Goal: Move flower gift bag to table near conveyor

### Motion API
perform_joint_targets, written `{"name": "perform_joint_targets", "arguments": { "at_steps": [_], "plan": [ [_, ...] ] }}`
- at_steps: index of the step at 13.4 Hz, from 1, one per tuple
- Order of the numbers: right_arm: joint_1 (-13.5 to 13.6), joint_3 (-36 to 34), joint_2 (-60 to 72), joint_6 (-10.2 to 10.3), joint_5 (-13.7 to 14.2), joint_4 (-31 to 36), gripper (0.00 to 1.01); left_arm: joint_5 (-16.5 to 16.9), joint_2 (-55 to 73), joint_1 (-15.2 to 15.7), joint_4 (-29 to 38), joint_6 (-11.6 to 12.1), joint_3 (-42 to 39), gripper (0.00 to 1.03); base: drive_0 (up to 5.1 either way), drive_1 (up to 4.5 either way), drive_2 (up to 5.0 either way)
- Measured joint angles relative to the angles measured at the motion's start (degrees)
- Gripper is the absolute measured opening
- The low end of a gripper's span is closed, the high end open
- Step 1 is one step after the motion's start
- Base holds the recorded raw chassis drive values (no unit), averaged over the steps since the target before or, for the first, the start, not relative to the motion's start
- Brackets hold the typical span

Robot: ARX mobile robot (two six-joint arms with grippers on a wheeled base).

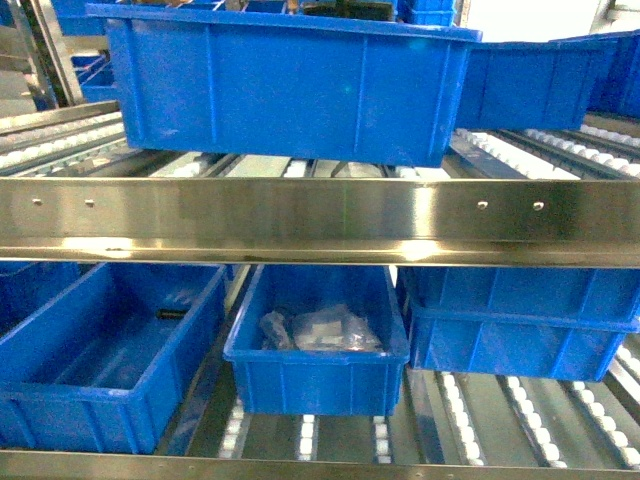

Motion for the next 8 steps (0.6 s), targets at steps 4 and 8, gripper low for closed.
{"name": "perform_joint_targets", "arguments": {
  "at_steps": [4,8],
  "plan": [
    [0.0,0.0,-0.02,0.0,0.0,-0.07,0.02,0.0,0.0,0.0,0.0,0.0,0.0,0.02,-4.7,0.71,3.9],
    [0.0,0.0,-0.09,0.0,-0.02,0.0,0.02,0.0,-0.02,0.0,-0.02,0.0,0.0,0.02,-4.6,1.24,3.6]
  ]
}}
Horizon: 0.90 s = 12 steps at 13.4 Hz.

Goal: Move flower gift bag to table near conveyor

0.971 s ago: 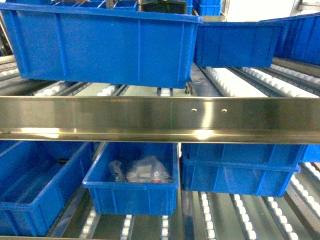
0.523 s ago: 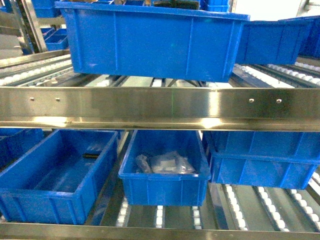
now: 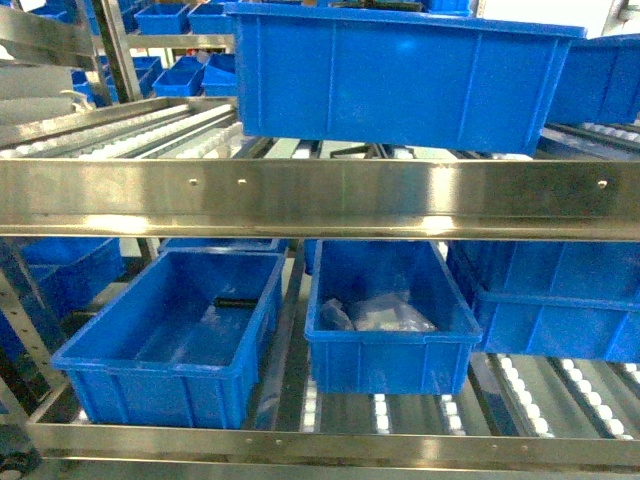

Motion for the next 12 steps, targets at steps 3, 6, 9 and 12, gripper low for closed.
{"name": "perform_joint_targets", "arguments": {
  "at_steps": [3,6,9,12],
  "plan": [
    [0.0,-0.02,-0.04,0.0,0.02,0.15,0.02,0.0,0.02,0.0,0.07,0.0,0.0,0.02,-4.8,2.59,2.6],
    [0.0,-0.02,0.09,0.0,0.02,-0.07,0.02,-0.02,0.02,0.0,-0.04,0.0,0.0,0.02,-5.0,2.42,2.4],
    [0.0,-0.02,0.0,0.02,0.02,0.09,0.02,0.0,0.02,0.0,0.02,0.0,0.0,0.02,-4.9,2.17,2.7],
    [0.0,-0.02,0.02,0.0,0.02,-0.11,0.02,0.0,0.0,0.0,0.04,0.0,0.0,0.02,-4.8,1.53,3.4]
  ]
}}
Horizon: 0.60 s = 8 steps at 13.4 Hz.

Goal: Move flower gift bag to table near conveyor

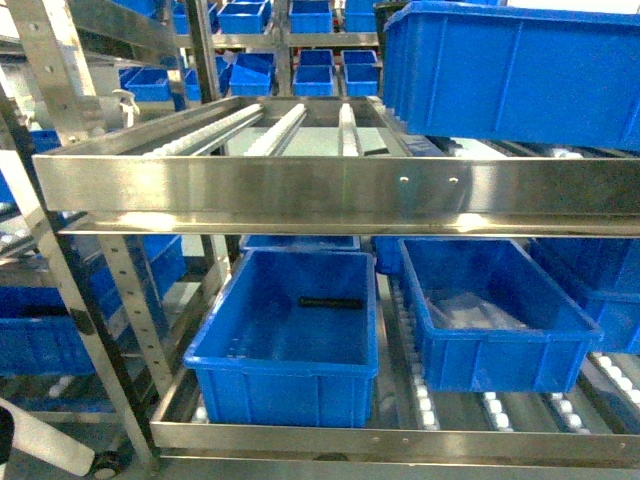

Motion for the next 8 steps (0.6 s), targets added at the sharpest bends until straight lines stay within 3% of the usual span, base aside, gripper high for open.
{"name": "perform_joint_targets", "arguments": {
  "at_steps": [8],
  "plan": [
    [0.0,0.0,0.0,0.02,0.0,0.13,0.02,-0.02,0.02,0.0,-0.02,0.0,0.0,0.02,-4.9,1.28,3.4]
  ]
}}
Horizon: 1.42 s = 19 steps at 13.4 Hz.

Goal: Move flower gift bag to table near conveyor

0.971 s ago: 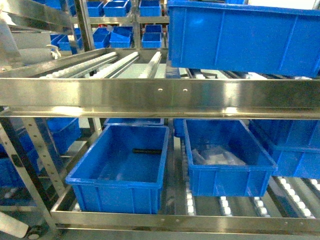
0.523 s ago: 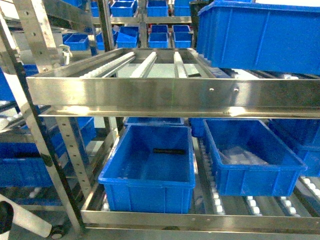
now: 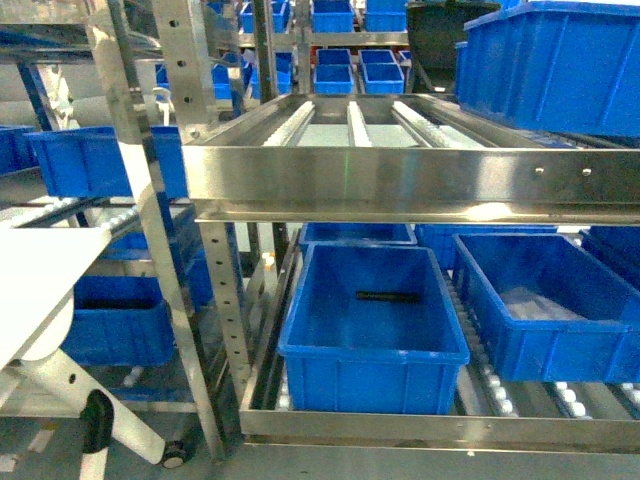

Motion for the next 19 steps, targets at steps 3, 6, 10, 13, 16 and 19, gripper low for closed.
{"name": "perform_joint_targets", "arguments": {
  "at_steps": [3,6,10,13,16,19],
  "plan": [
    [0.0,0.0,0.04,-0.02,-0.02,0.02,0.02,0.0,-0.02,0.0,0.0,0.0,0.0,0.02,-4.9,1.34,3.4],
    [0.0,0.0,0.17,-0.02,0.0,-0.26,0.02,0.02,-0.07,0.0,0.09,0.0,0.0,0.02,-4.9,2.42,2.4],
    [0.0,0.0,0.02,-0.02,0.0,-0.09,0.02,0.0,0.0,0.0,0.02,0.0,0.0,0.02,-4.9,2.4,2.4],
    [0.0,0.0,0.02,-0.02,0.0,-0.13,0.02,-0.02,0.0,0.0,0.02,0.0,0.0,0.02,-4.9,2.43,2.4],
    [0.0,0.0,0.0,-0.02,0.0,-0.07,0.02,0.0,0.0,0.0,0.02,0.0,0.0,0.02,-4.9,2.47,2.5],
    [0.0,0.0,0.02,-0.02,0.0,-0.28,0.02,0.02,0.0,0.0,-0.04,0.0,0.0,0.02,-4.9,2.41,2.4]
  ]
}}
